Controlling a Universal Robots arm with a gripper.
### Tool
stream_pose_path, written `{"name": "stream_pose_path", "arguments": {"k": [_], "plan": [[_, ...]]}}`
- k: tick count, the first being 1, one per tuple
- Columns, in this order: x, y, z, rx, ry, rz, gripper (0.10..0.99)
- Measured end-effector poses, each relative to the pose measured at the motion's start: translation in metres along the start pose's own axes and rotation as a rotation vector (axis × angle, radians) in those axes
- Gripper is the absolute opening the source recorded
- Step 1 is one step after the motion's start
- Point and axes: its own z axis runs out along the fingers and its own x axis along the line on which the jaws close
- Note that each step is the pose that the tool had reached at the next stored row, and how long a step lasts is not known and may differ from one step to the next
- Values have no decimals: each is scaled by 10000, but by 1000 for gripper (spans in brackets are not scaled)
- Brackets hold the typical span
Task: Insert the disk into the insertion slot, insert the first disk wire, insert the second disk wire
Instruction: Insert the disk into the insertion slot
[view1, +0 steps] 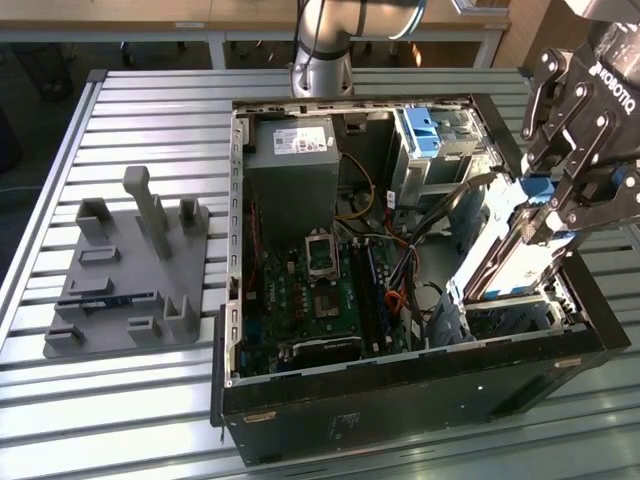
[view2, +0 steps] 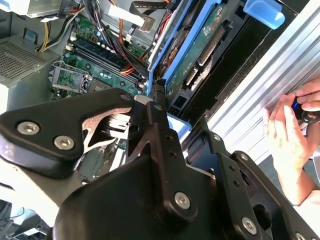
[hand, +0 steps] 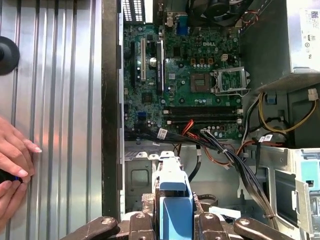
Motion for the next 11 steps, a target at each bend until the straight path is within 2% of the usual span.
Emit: {"name": "stream_pose_path", "arguments": {"k": [9, 10, 11], "plan": [[6, -19, 162, -144, 7, -35, 365], [7, -26, 177, -161, 7, -35, 376], [7, -34, 191, -178, 6, -35, 431]]}}
